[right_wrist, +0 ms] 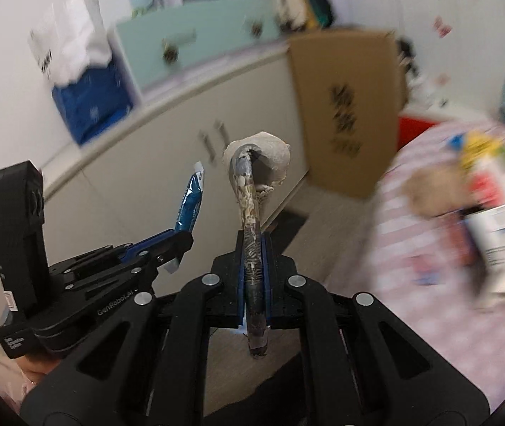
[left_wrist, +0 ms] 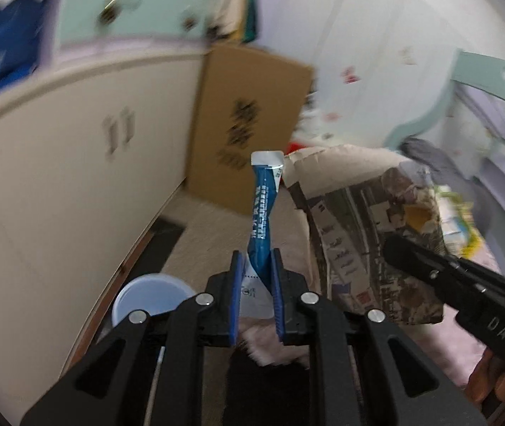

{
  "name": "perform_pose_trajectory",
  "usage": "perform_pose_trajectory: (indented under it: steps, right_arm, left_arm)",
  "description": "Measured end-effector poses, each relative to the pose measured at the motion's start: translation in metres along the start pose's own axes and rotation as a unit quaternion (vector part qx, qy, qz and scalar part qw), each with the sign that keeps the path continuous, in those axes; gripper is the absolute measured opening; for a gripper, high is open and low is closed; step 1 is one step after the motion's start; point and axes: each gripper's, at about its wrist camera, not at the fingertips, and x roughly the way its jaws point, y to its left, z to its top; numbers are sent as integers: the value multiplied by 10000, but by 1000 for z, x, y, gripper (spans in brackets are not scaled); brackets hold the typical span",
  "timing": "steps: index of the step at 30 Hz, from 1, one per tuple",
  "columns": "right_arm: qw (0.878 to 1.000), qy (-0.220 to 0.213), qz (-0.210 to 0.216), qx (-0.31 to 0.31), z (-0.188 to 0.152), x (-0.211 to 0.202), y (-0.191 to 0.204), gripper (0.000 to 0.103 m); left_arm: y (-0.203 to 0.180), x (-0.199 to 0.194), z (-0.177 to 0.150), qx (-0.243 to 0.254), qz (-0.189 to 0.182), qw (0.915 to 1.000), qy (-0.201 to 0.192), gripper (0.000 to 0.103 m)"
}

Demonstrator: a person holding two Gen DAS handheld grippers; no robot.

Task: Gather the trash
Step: 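Carry the tube and newspaper to the blue wastebasket and open the right tool, then open the left tool to drop the toothpaste tube into the wastebasket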

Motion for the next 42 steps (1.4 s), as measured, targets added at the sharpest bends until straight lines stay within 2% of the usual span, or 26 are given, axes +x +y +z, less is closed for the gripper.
perform_pose_trajectory:
  steps: [2, 6, 9, 10, 11, 12, 13, 18, 23, 30, 36, 40, 42]
  right_arm:
    - [9995, 298, 65, -14, -8, 41, 9, 8]
    - [9966, 795, 203, -85, -22, 119, 24, 8]
    - [9952, 922, 330, -16, -27, 162, 32, 11]
    - [9949, 939, 379, 5, -27, 174, 33, 18]
    - [9942, 968, 460, 29, -30, 192, 35, 30]
    - [9940, 987, 471, 47, -32, 201, 34, 61]
    - [9943, 991, 387, 76, -36, 210, 33, 67]
    - [9919, 1238, 214, 182, -53, 228, 22, 67]
    - [9914, 1303, -121, 5, -64, 226, 16, 68]
    - [9915, 1233, -381, 132, -65, 215, 4, 72]
    - [9927, 1091, -424, 272, -60, 203, 2, 73]
    - [9940, 922, -460, 368, -53, 194, -2, 74]
    - [9944, 861, -468, 390, -50, 191, -3, 74]
  left_arm:
    - [25, 18, -8, -103, 342, 9992, 189, 15]
    - [70, 51, -18, -432, 707, 9952, 520, 15]
    - [100, 69, -22, -632, 1034, 9905, 649, 15]
    - [108, 73, -25, -666, 1150, 9888, 676, 15]
    - [116, 78, -25, -685, 1292, 9866, 721, 15]
    - [124, 84, -26, -707, 1457, 9838, 769, 15]
    - [133, 90, -28, -738, 1553, 9817, 824, 15]
    - [156, 108, -44, -903, 1609, 9763, 1130, 15]
    - [153, 120, -52, -903, 1481, 9764, 1286, 15]
    - [146, 129, -53, -874, 1378, 9773, 1353, 15]
    - [142, 133, -50, -863, 1324, 9776, 1388, 15]
    - [138, 135, -39, -846, 1306, 9793, 1297, 16]
    - [137, 134, -33, -889, 1347, 9798, 1182, 20]
